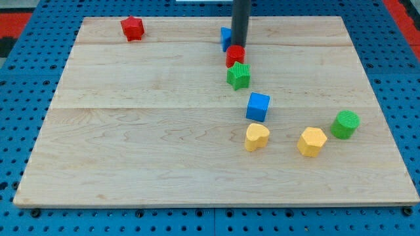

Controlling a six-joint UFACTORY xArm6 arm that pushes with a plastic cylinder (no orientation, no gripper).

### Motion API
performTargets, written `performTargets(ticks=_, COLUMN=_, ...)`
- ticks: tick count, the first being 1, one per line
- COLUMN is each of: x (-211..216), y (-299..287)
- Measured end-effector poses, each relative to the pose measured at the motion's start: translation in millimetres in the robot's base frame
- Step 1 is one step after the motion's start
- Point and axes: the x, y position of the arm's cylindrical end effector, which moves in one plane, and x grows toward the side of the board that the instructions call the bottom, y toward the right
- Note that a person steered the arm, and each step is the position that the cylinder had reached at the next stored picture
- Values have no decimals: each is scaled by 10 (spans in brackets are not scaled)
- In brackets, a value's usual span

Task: Move the blue cube towards green star

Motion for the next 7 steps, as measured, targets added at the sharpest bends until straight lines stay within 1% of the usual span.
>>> performTargets(ticks=1, x=-317, y=-239)
performTargets(ticks=2, x=-315, y=-237)
performTargets(ticks=3, x=-112, y=473)
performTargets(ticks=4, x=-68, y=663)
performTargets(ticks=7, x=-68, y=665)
